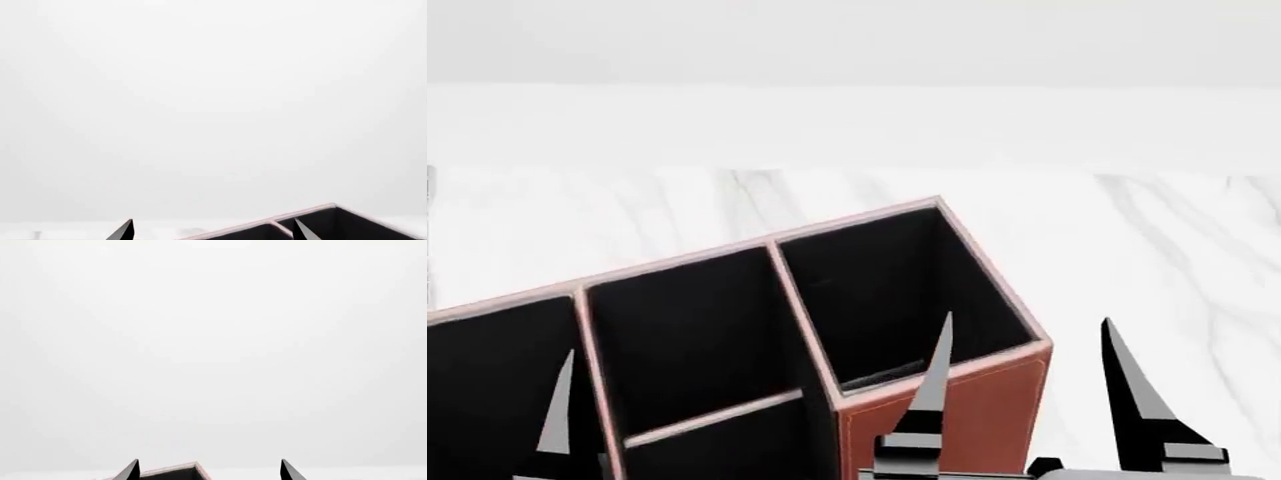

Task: Pick up the book and place it in the front compartment of the caddy.

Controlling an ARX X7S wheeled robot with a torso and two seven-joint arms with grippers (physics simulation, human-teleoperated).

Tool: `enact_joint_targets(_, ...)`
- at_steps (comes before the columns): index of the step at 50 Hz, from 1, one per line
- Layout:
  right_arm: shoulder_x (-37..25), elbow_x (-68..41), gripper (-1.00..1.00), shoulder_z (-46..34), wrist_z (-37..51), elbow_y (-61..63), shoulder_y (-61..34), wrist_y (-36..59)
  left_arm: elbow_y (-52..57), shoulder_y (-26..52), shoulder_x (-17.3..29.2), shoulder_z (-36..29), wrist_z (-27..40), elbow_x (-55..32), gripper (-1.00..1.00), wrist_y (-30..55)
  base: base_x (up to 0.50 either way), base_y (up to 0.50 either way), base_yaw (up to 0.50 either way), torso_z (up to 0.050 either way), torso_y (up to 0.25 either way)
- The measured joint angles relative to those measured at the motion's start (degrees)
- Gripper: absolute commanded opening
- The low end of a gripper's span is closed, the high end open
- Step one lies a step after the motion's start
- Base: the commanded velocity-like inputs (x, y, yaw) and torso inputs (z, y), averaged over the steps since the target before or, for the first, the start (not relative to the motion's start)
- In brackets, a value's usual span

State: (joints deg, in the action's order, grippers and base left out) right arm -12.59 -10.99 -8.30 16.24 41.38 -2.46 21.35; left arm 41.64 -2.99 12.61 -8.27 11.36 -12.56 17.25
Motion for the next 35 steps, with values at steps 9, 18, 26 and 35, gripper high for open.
enact_joint_targets(9,-0.3,-1.3,1.0,0.2,0.1,-0.1,0.3,-1.2,0.0,0.0,0.5,-0.1,0.3,-0.7,1.0,-0.4,0.0,0.0,0.0,0.049,0.0)
enact_joint_targets(18,-0.8,-2.3,1.0,0.1,0.2,0.0,0.6,-2.2,0.0,0.0,1.0,-0.5,0.7,-1.2,1.0,-0.8,0.0,0.0,0.0,0.049,0.0)
enact_joint_targets(26,-1.2,-2.8,1.0,-0.1,0.6,0.2,0.6,-2.6,0.3,0.0,1.5,-0.8,1.1,-1.5,1.0,-0.9,0.0,0.0,0.0,0.049,0.0)
enact_joint_targets(35,-1.7,-3.3,1.0,-0.4,0.9,0.1,0.6,-2.9,0.3,0.0,2.0,-1.0,1.5,-2.1,1.0,-1.0,0.0,0.0,0.0,0.049,0.0)
